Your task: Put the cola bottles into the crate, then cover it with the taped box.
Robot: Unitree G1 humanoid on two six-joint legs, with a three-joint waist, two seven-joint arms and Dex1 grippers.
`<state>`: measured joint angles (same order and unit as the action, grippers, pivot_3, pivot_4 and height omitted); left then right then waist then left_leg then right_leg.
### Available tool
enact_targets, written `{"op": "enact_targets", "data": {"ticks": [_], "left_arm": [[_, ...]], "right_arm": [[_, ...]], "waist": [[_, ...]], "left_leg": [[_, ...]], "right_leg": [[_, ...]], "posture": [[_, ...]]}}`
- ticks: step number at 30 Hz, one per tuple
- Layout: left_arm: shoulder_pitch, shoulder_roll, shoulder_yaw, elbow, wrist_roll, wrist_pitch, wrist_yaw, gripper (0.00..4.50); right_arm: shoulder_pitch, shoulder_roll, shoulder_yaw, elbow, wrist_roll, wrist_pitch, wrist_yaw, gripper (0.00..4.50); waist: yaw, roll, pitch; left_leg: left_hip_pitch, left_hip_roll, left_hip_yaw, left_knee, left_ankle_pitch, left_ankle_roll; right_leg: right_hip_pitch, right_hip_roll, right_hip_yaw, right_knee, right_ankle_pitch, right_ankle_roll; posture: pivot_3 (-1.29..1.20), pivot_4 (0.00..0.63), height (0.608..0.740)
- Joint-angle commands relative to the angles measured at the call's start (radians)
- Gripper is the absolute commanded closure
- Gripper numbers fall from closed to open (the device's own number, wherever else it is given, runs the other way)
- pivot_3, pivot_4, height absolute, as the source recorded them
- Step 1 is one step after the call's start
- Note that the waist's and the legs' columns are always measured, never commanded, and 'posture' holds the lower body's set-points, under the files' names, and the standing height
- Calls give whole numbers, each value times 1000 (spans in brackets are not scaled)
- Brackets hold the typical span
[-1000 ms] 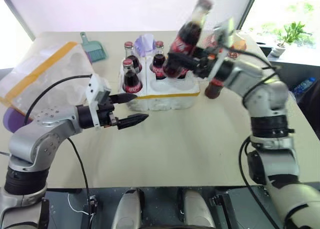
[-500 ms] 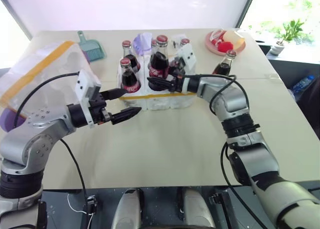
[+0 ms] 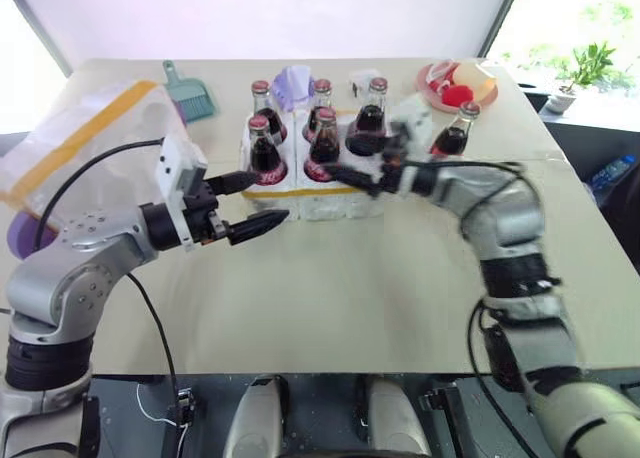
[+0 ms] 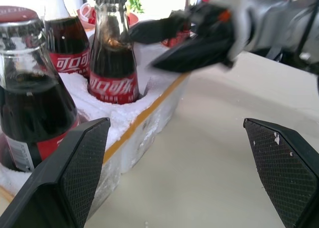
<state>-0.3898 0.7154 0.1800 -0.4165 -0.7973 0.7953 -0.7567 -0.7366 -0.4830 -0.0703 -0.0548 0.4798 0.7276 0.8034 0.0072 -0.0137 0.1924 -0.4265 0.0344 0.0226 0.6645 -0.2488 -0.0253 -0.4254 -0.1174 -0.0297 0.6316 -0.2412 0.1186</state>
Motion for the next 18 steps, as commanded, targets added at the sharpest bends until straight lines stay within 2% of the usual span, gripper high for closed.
{"op": "enact_targets", "data": {"ticks": [1, 4, 9, 14, 18], "left_arm": [[3, 6, 18, -26, -9, -16, -4, 0], [-5, 0, 5, -17, -1, -20, -5, 0], [-48, -19, -28, -3, 5, -23, -12, 0], [-72, -20, -45, 12, 13, -29, -25, 0], [-86, -22, -53, 23, 18, -31, -30, 0]], "right_arm": [[69, -82, -151, -193, 152, 172, -28, 51], [143, -129, -240, -267, 196, 259, -102, 51], [336, -207, -324, -340, 144, 258, -185, 51], [324, -143, -325, -223, 49, 148, -336, 51], [263, -107, -286, -91, -10, 56, -384, 51]], "waist": [[2, 0, 0], [-2, 0, 0], [5, -1, 0], [-2, -1, -1], [-3, -1, -1]], "left_leg": [[1, 0, 0, 0, 0, 0], [2, 0, 0, 0, 0, 0], [1, 0, 0, 0, 0, 0], [2, 0, 0, 1, 0, 0], [2, 0, 0, 0, 0, 0]], "right_leg": [[0, 0, 0, 0, 0, 0], [1, 1, 0, 0, 0, 0], [1, 1, 0, 0, 0, 0], [1, 1, 0, 0, 0, 0], [1, 1, 0, 0, 0, 0]], "posture": [[0, 150, 736], [0, 150, 736], [0, 150, 736], [0, 150, 736], [0, 150, 736]]}}
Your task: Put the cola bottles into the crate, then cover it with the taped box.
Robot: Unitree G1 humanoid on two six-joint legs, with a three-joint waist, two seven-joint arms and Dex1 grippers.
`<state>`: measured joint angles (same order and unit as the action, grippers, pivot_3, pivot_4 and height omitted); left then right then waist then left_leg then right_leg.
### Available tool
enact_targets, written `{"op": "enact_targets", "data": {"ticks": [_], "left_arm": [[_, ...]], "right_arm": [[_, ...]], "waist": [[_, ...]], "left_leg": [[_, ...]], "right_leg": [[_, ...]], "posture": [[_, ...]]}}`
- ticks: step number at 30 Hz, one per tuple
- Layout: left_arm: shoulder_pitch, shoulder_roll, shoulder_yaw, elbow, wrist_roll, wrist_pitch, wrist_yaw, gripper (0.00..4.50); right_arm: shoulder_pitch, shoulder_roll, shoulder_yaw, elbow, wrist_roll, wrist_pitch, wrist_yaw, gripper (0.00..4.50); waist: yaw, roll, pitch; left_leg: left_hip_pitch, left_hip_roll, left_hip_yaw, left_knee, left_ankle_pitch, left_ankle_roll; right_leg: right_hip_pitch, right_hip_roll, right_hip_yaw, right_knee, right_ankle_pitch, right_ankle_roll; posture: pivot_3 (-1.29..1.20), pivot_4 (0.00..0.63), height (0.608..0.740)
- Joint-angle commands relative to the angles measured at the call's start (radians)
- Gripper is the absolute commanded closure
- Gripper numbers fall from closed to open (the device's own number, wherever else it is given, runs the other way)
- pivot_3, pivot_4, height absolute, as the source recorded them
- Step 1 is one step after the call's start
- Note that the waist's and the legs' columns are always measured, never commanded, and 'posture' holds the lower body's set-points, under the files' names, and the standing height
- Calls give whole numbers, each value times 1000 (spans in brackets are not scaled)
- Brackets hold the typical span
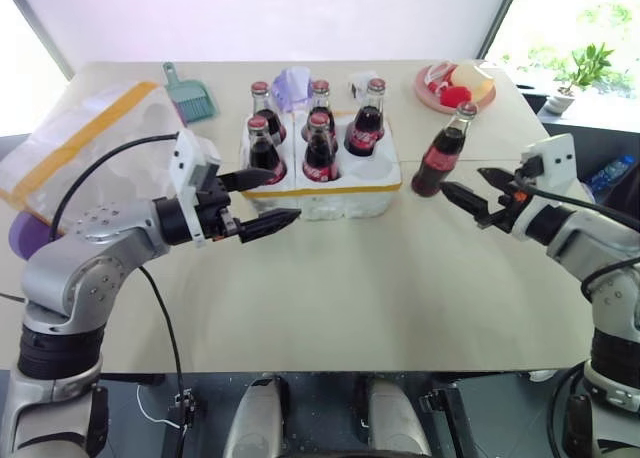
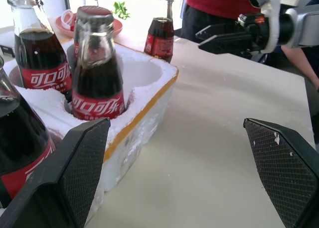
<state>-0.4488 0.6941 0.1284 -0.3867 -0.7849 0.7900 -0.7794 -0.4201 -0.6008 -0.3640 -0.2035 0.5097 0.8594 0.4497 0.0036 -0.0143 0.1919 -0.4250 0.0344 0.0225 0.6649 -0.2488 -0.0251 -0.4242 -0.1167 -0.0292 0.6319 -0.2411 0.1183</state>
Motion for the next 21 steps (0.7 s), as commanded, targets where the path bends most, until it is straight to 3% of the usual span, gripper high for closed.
{"op": "enact_targets", "data": {"ticks": [1, 16, 18, 21], "left_arm": [[-29, -2, -3, -6, 8, -26, -9, 0], [-32, -2, -7, -7, 32, -35, -12, 0], [-33, -2, -4, -10, 32, -35, -10, 0], [-33, 2, 4, -13, 30, -34, -7, 0]], "right_arm": [[-73, 18, 22, 94, -55, -95, -38, 51], [-360, 117, 146, 660, -196, -426, -9, 51], [-379, 122, 153, 705, -205, -468, 6, 568], [-386, 119, 158, 699, -198, -491, 36, 1759]], "waist": [[0, 0, 0], [-2, 0, 0], [-3, 0, 0], [-2, 0, 0]], "left_leg": [[0, 0, 0, 0, 0, 0], [0, 0, 0, 0, 0, 0], [0, 0, 0, 0, 0, 0], [-1, 0, 0, 0, 0, 0]], "right_leg": [[0, 0, 0, 0, 0, 0], [0, 0, 0, 0, 0, 0], [0, 0, 0, 0, 0, 0], [0, 0, 0, 0, 0, 0]], "posture": [[0, 150, 736], [0, 150, 736], [0, 150, 736], [0, 150, 736]]}}
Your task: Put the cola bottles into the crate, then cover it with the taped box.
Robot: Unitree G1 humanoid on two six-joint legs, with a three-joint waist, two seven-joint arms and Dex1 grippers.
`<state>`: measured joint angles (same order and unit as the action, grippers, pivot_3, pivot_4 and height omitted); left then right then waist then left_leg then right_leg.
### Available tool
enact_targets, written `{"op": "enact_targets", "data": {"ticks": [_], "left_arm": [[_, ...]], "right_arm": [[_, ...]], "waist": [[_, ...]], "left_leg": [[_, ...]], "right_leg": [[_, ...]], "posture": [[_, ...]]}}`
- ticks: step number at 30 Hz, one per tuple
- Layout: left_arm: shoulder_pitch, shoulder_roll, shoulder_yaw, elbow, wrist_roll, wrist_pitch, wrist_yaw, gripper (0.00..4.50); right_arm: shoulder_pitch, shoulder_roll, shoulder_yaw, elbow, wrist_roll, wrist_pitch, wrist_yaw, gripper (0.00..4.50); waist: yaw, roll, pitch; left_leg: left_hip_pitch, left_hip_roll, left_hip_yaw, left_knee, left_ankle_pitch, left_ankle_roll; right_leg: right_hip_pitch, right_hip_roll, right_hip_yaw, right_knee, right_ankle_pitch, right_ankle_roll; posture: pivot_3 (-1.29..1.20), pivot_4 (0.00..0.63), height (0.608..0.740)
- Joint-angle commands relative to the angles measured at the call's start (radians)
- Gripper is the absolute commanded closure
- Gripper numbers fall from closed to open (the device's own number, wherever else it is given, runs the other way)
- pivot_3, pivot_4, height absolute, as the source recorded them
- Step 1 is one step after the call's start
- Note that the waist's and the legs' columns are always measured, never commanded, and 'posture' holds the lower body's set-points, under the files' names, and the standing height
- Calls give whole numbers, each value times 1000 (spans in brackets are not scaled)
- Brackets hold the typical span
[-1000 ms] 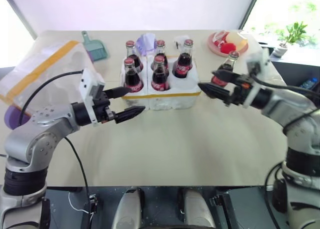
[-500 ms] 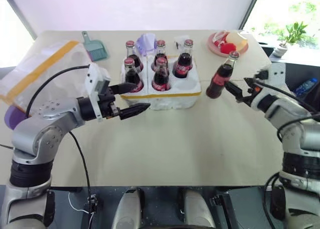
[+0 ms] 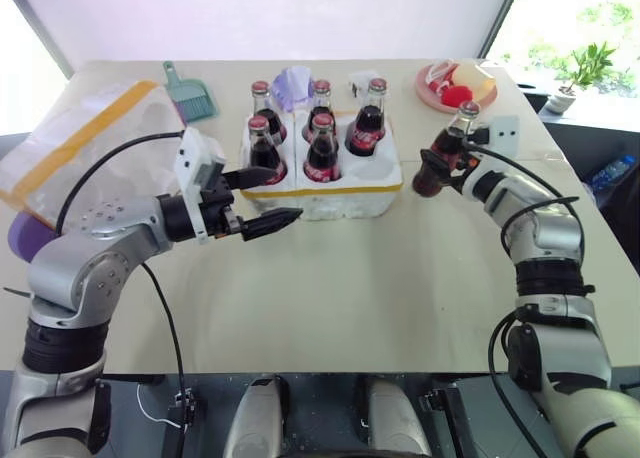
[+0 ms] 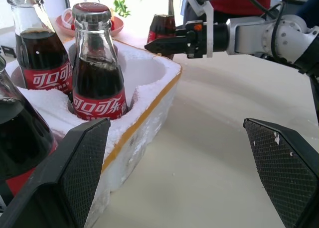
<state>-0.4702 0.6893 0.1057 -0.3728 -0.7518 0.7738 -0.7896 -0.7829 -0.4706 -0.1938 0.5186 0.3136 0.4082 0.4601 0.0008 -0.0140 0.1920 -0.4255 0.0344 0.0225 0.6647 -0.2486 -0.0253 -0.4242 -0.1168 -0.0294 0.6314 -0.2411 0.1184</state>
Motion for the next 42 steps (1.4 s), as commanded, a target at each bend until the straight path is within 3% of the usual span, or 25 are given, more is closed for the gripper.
{"op": "enact_targets", "data": {"ticks": [1, 10, 16, 27, 36, 39, 40, 42], "left_arm": [[-10, 9, 31, -27, -5, -17, 4, 0], [13, 14, 43, -39, -12, -14, 11, 0], [1, 6, 36, -32, -9, -19, 16, 0], [15, 10, 41, -38, -5, -28, 23, 0], [12, 13, 36, -30, 1, -36, 23, 0], [14, 15, 39, -35, -4, -36, 24, 0], [13, 17, 43, -39, -8, -32, 25, 0], [17, 24, 51, -49, -16, -26, 24, 0]], "right_arm": [[-22, -13, -13, -42, 6, -41, 37, 1733], [-118, 0, -68, -384, 242, 101, 150, 1732], [-120, 27, -13, -456, 254, 141, 161, 1732], [-43, 20, 183, -387, 90, 75, 245, 1732], [-81, 12, 317, -183, -76, 25, 325, 1732], [-98, 22, 313, -140, -93, 35, 322, 258], [-104, 20, 304, -141, -91, 41, 323, 31], [-112, 7, 274, -166, -66, 64, 337, 31]], "waist": [[0, 0, 0], [-22, 3, 2], [-10, 2, 1], [-15, 2, 1], [-15, 1, 1], [-15, 0, 0], [-15, 0, 0], [-15, 0, 0]], "left_leg": [[0, 0, 0, 0, 0, 0], [-1, 0, 0, -2, 0, 0], [-1, 1, 0, -1, 0, 0], [-1, 0, 0, 0, 0, 0], [-1, 0, 0, 0, 0, 0], [1, 0, 0, 0, 0, 0], [1, 0, 0, 0, 0, 0], [1, 0, 0, 0, 0, 0]], "right_leg": [[0, 0, 0, 0, 0, 0], [-2, 0, 0, 0, 0, 0], [-1, 0, 0, 0, 0, 0], [-1, 0, 0, 0, 0, 0], [-1, 0, 0, 0, 0, 0], [0, 0, 0, 1, 0, 0], [0, 0, 0, 1, 0, 0], [1, 0, 0, 1, 0, 0]], "posture": [[0, 150, 736], [0, 150, 736], [0, 150, 736], [0, 150, 736], [0, 150, 736], [0, 150, 736], [0, 150, 736], [0, 150, 736]]}}
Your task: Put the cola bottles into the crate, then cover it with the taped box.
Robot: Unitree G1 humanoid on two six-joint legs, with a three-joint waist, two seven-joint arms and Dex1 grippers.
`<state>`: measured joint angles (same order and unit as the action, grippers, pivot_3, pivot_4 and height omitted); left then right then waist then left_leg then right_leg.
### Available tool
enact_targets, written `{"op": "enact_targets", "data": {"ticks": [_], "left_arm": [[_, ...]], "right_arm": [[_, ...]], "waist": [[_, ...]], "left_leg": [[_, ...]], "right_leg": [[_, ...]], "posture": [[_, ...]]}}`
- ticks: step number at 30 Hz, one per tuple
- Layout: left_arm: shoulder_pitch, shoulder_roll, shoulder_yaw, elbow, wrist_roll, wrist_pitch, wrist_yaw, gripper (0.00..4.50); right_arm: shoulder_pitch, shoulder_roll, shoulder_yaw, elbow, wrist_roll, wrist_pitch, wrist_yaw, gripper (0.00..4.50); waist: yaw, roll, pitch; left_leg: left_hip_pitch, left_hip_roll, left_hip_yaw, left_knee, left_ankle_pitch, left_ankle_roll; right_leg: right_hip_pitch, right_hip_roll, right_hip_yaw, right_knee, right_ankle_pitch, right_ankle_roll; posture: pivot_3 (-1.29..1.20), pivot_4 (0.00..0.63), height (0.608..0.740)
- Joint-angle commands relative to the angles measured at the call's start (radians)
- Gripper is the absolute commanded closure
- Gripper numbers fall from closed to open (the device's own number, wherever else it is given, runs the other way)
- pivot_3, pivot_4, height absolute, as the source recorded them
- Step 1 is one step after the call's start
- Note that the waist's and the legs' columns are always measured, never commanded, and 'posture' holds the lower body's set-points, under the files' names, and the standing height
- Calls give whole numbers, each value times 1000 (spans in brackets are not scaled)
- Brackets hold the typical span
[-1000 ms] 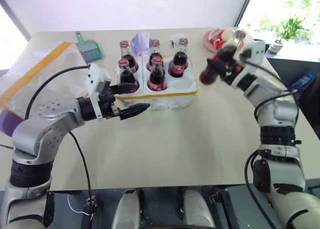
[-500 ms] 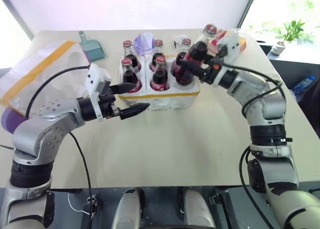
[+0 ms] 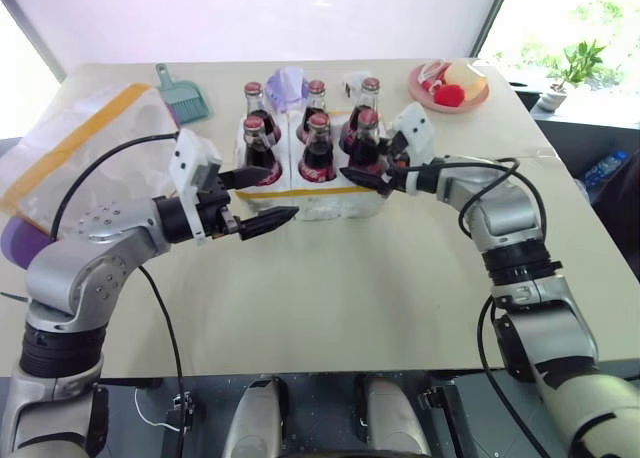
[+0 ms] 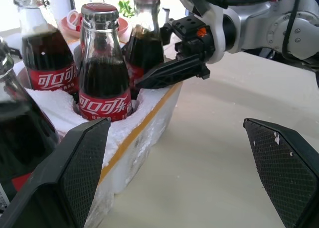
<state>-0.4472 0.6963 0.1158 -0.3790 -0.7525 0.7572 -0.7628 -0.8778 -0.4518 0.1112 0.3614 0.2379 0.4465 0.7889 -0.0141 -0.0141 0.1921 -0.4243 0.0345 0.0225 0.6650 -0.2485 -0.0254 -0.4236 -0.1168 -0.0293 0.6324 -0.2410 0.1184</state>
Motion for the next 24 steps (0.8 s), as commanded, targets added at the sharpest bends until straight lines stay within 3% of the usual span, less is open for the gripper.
{"op": "enact_targets", "data": {"ticks": [1, 7, 12, 14, 18, 24], "left_arm": [[-3, 22, 46, -47, -19, -7, -3, 0], [58, 130, 163, -96, -49, 30, -12, 0], [247, 391, 458, -122, 9, 76, -153, 0], [375, 519, 632, -70, 98, 102, -301, 0], [577, 635, 890, 65, 257, 120, -552, 0], [752, 658, 1033, 247, 450, 24, -743, 0]], "right_arm": [[-22, -22, -52, -26, 30, 45, 19, 31], [-40, -187, -208, -192, 207, 239, 143, 31], [4, -442, -296, -332, 331, 363, 340, 31], [33, -517, -327, -406, 390, 390, 406, 31], [25, -545, -384, -454, 493, 457, 420, 31], [22, -537, -340, -423, 452, 396, 390, 31]], "waist": [[0, 0, 0], [6, 1, 1], [0, 1, 3], [0, 1, 3], [-9, 2, 3], [0, 2, 3]], "left_leg": [[0, 0, 0, 0, 0, 0], [-2, 0, 0, 0, 0, 0], [-2, 1, 0, -3, 0, 0], [-3, 1, 1, -4, 0, 0], [0, 1, 3, -4, -1, 0], [-1, 2, 4, -4, -1, 0]], "right_leg": [[0, 0, 0, 0, 0, 0], [-1, 0, 0, -1, 0, 0], [-4, 0, 0, -1, -1, 0], [-5, 1, -1, -2, -1, -1], [-4, 0, 0, -2, -1, -1], [-4, 0, 0, -2, -4, -5]], "posture": [[0, 150, 736], [0, 150, 736], [0, 150, 736], [0, 150, 736], [0, 150, 736], [0, 150, 736]]}}
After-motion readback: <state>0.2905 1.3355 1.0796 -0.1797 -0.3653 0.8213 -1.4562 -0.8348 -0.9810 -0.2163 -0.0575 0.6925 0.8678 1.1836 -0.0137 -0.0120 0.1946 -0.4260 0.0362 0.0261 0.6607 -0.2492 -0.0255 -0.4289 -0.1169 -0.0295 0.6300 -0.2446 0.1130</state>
